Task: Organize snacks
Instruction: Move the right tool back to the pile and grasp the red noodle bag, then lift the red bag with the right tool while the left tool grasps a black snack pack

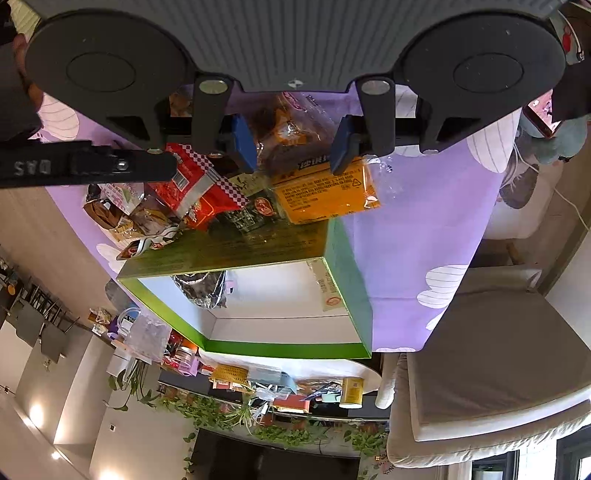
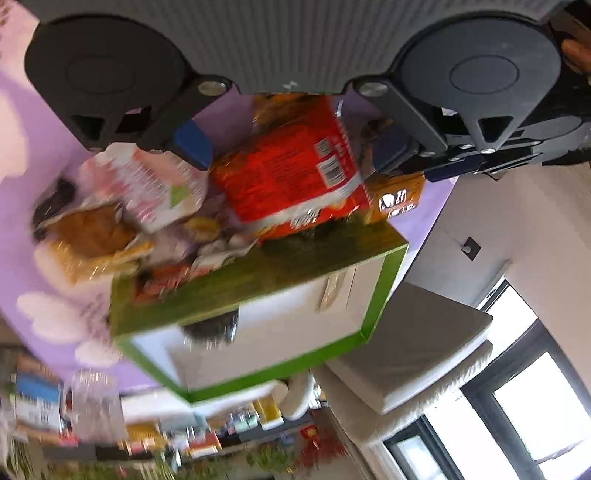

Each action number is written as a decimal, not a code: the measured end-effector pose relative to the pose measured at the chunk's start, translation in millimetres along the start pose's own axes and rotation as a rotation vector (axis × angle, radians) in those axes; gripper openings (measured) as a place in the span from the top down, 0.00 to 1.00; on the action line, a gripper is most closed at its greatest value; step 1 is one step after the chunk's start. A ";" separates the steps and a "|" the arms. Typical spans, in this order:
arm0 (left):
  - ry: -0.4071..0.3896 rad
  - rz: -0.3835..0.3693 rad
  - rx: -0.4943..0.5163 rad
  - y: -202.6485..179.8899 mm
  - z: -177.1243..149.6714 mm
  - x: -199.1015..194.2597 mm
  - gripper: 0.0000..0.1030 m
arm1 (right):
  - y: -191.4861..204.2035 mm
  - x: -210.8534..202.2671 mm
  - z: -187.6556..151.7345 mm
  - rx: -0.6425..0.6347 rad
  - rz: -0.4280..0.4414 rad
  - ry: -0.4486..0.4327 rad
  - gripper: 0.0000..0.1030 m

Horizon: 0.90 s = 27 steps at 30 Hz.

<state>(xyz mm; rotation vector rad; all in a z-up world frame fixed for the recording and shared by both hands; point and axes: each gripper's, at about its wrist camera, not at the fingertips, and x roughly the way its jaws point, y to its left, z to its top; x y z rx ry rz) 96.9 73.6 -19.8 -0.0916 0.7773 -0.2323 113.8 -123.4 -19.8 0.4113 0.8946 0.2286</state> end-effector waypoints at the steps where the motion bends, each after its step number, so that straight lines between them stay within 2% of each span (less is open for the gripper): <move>1: 0.000 0.000 -0.001 -0.2 0.0 0.2 0.60 | -0.9 4.4 1.3 0.025 0.001 0.017 0.20; 5: 0.005 -0.005 -0.003 2.9 0.1 2.2 0.60 | -6.2 15.7 11.7 0.135 0.024 0.062 0.20; 8: 0.012 -0.006 -0.007 6.6 1.5 5.2 0.60 | -17.1 24.1 22.9 0.301 -0.002 0.100 0.20; 11: 0.010 -0.016 -0.013 9.3 2.8 6.2 0.60 | -31.6 31.5 32.1 0.522 -0.024 0.145 0.20; 13: 0.010 -0.023 -0.016 10.8 3.6 7.8 0.60 | -33.2 34.8 39.1 0.587 -0.050 0.177 0.20; 17: 0.005 -0.033 -0.009 12.9 4.0 9.4 0.60 | -20.9 42.3 48.3 0.566 -0.117 0.229 0.19; 22: 0.001 -0.045 -0.017 17.9 4.8 7.6 0.60 | -6.0 44.1 46.5 0.485 -0.165 0.225 0.19; 25: -0.005 -0.048 -0.020 18.8 3.9 3.9 0.60 | -5.8 41.7 42.3 0.436 -0.136 0.213 0.27; 26: -0.009 -0.052 -0.021 18.7 4.2 2.7 0.60 | -9.7 39.4 39.2 0.429 -0.125 0.208 0.34; 27: -0.013 -0.058 -0.019 18.0 5.0 2.0 0.60 | -14.5 34.0 34.5 0.425 -0.109 0.203 0.34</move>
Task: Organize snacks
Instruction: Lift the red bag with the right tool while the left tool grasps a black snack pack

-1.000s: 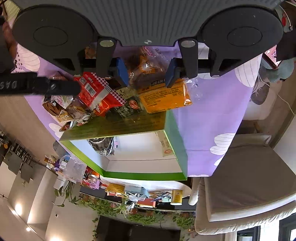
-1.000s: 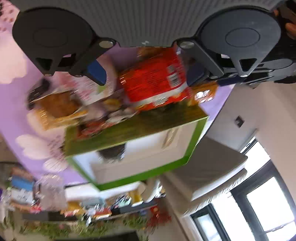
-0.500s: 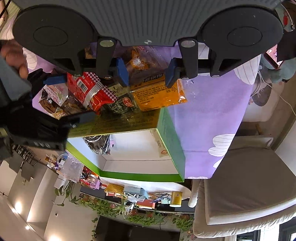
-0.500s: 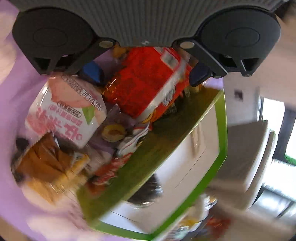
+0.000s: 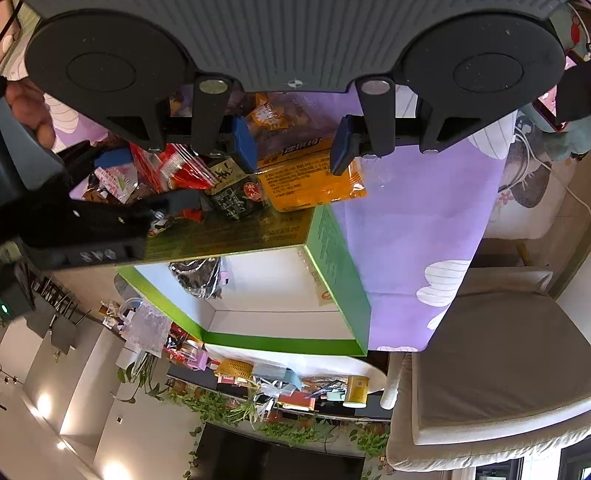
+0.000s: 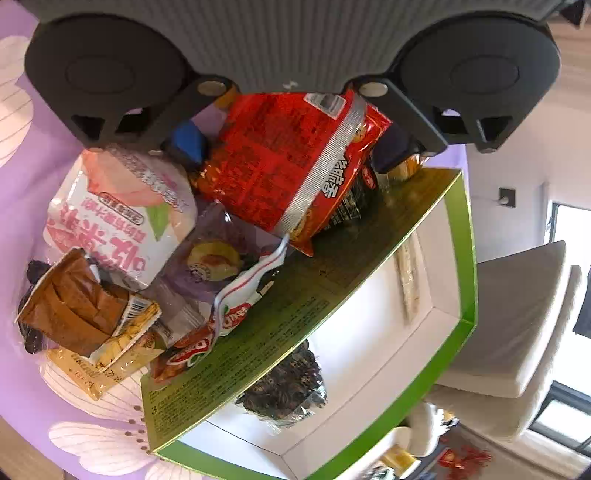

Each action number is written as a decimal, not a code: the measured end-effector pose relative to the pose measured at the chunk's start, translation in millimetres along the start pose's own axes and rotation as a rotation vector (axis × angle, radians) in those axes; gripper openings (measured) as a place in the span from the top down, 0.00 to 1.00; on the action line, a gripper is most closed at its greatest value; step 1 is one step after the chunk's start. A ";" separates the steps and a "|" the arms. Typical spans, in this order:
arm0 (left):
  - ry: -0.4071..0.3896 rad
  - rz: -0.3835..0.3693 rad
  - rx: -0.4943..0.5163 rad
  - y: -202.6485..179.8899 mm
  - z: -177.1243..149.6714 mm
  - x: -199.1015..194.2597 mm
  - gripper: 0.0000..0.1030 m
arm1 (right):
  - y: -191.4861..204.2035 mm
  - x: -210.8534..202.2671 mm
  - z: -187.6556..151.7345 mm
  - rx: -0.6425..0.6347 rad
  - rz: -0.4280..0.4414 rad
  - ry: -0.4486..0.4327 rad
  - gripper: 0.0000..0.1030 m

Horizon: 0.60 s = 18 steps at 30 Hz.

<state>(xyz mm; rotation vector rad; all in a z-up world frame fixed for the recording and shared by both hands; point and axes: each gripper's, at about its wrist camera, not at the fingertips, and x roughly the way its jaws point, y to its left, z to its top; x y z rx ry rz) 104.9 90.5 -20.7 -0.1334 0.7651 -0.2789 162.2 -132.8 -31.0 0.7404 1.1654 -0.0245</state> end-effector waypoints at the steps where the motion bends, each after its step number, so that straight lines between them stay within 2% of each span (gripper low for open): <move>1: -0.003 -0.005 0.005 -1.8 0.3 -0.8 0.60 | -6.7 -2.9 -0.8 -0.005 0.024 0.003 0.34; 6: 0.000 -0.054 0.112 -24.6 3.9 1.5 0.60 | -28.5 -28.5 -20.2 -0.047 0.130 -0.016 0.35; 12: 0.047 -0.077 0.223 -51.2 7.2 22.6 0.60 | -39.8 -77.5 -31.1 -0.101 0.192 -0.168 0.35; 18: 0.083 -0.076 0.281 -64.9 7.1 37.0 0.60 | -58.6 -95.5 -22.0 -0.080 0.171 -0.297 0.34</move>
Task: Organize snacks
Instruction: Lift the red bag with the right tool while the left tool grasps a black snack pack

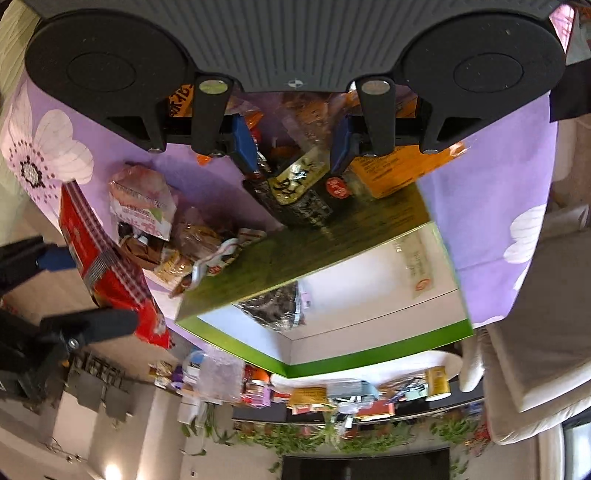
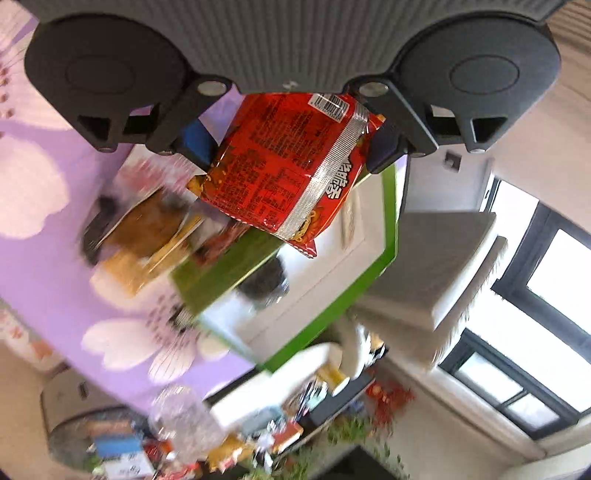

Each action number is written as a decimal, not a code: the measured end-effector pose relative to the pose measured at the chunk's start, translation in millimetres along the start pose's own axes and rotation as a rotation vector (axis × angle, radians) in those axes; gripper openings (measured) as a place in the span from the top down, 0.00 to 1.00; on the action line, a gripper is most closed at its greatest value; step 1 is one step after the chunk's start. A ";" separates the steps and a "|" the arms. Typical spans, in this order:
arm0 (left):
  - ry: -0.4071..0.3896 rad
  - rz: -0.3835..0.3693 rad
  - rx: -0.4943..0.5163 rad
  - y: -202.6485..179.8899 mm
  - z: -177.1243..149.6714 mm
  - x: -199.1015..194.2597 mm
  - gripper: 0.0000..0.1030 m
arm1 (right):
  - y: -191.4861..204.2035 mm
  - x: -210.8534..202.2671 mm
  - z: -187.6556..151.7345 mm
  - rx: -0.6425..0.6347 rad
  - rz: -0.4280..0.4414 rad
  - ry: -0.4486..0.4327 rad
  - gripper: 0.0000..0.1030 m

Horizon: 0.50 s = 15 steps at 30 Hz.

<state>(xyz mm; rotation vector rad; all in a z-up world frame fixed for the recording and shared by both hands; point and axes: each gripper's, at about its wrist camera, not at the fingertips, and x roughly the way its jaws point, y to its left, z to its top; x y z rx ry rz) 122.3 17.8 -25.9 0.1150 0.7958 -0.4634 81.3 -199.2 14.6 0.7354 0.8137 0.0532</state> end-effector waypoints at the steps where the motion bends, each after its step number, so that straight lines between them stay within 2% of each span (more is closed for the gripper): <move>1: 0.009 0.004 0.016 -2.9 0.9 2.9 0.60 | -3.5 -0.6 0.7 0.006 -0.004 -0.007 0.34; 3: 0.025 0.037 0.061 -7.8 2.3 9.9 0.60 | -9.5 1.2 1.0 0.023 -0.001 -0.007 0.34; 8: 0.046 0.110 0.141 -16.8 3.9 22.7 0.69 | -15.1 4.2 5.8 0.040 0.024 0.015 0.34; 13: 0.060 0.116 0.143 -21.1 8.1 34.3 0.70 | -11.7 1.6 12.4 0.053 0.041 0.010 0.34; 15: 0.051 0.118 0.160 -26.8 8.7 35.5 0.75 | -14.2 1.7 14.1 0.055 0.039 0.007 0.34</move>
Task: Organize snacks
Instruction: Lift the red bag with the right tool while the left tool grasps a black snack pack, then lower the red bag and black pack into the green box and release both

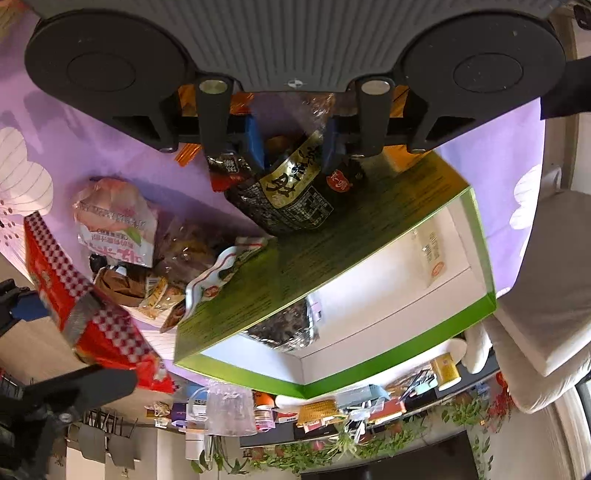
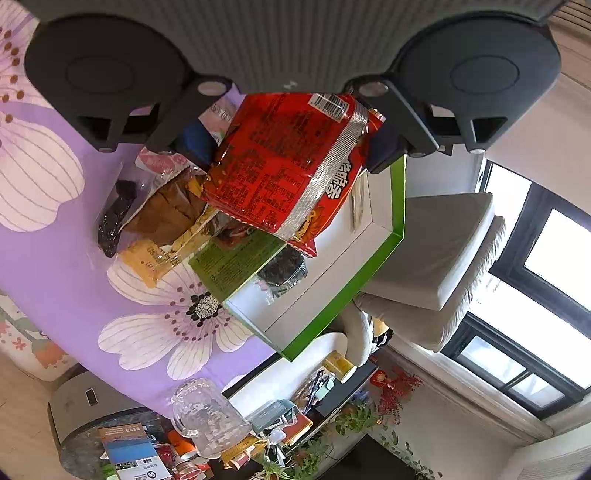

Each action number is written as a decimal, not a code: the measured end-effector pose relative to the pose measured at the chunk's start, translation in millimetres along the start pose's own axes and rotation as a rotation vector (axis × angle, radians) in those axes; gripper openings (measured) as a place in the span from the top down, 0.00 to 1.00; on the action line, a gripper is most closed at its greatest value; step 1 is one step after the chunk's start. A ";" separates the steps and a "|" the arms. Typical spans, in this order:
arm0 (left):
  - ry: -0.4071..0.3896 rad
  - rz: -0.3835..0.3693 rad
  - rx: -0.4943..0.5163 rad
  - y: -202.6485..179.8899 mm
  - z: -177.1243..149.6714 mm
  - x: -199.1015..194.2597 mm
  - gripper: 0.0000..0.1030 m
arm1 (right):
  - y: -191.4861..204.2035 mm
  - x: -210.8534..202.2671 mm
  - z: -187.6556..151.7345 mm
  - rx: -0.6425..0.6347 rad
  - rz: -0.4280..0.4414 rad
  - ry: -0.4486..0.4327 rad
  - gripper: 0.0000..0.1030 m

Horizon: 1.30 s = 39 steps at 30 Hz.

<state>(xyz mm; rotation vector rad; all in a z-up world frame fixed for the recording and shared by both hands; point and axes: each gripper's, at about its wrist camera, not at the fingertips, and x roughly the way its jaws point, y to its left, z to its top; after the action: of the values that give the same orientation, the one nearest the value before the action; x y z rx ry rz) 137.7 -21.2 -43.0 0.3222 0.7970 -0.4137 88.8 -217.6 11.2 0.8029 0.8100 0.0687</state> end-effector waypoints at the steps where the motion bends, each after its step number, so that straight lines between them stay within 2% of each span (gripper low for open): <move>1: -0.007 -0.002 0.011 -2.6 0.6 -0.9 0.81 | -0.8 -0.1 0.5 -0.002 -0.004 -0.002 0.34; 5: -0.041 -0.013 0.029 -10.5 3.5 -7.5 0.88 | -4.3 -1.4 2.7 -0.007 -0.006 -0.010 0.34; 7: -0.062 -0.002 0.010 -9.5 5.8 -12.3 0.96 | -7.0 -1.5 3.7 0.001 -0.002 -0.014 0.34; 10: -0.079 0.036 -0.029 -1.2 11.9 -15.8 0.96 | -10.8 -1.4 4.6 0.011 -0.002 -0.012 0.34; 14: -0.057 0.084 -0.065 9.5 14.9 -7.8 0.96 | -14.8 0.0 6.1 0.027 0.002 -0.002 0.34; 18: -0.039 0.068 -0.056 9.2 18.6 -0.8 0.91 | -15.9 -0.2 7.6 0.027 0.007 0.000 0.34; 22: -0.006 0.068 -0.079 9.8 18.6 13.3 0.94 | -14.5 -0.5 7.8 0.019 0.009 0.000 0.34; 24: -0.018 0.048 -0.095 11.0 19.9 10.4 1.00 | -14.4 -0.9 8.0 0.012 0.004 -0.003 0.34; 31: -0.121 -0.020 -0.202 25.8 32.1 -26.9 0.99 | 2.8 -1.8 19.7 -0.053 0.009 -0.045 0.34; 36: -0.176 -0.028 -0.258 37.5 41.0 -47.4 0.99 | 19.3 7.9 30.6 -0.084 0.029 -0.069 0.34; 39: -0.216 0.009 -0.265 44.0 47.2 -52.9 0.99 | 25.4 15.3 35.7 -0.090 0.034 -0.075 0.34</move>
<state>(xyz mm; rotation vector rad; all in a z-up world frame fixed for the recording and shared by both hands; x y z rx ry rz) 154.6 9.5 32.7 0.0324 0.6293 -0.3231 129.5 -216.1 33.5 0.7303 0.7173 0.1039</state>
